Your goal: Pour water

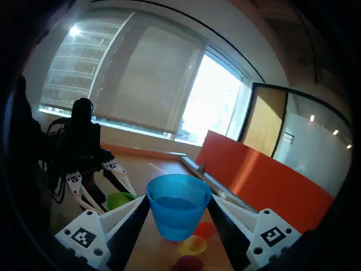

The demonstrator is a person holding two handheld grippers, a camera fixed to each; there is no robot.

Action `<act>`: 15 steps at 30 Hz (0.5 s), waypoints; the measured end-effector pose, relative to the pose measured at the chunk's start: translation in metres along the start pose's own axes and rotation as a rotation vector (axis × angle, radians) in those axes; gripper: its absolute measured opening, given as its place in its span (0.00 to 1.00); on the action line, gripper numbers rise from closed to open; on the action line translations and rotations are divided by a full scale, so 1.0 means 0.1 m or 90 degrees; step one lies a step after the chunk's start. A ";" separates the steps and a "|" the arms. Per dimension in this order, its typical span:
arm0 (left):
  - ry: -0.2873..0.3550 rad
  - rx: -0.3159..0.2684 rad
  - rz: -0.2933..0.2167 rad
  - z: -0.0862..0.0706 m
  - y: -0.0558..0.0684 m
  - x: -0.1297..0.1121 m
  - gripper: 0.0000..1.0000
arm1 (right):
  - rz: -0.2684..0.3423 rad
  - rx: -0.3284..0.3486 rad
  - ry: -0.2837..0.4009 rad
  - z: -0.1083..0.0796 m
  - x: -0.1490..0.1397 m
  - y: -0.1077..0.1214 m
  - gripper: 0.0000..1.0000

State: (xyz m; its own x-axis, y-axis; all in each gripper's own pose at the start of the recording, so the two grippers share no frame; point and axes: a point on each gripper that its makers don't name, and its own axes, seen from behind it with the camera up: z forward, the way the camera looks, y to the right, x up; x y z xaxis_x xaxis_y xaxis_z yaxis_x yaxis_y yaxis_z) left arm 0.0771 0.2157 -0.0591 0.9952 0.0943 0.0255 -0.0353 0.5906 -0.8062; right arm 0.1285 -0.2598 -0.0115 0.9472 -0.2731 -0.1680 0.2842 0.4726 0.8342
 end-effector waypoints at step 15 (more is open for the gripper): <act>0.002 -0.012 -0.005 0.01 0.04 0.00 0.86 | -0.068 -0.001 0.002 0.07 0.09 0.05 0.90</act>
State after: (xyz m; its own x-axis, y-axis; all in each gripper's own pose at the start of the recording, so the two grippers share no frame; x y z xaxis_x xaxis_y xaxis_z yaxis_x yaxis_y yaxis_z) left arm 0.0767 0.2190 -0.0623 0.9957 0.0871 0.0302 -0.0256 0.5756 -0.8173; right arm 0.1369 -0.2659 -0.0054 0.9117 -0.3197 -0.2579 0.3844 0.4425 0.8102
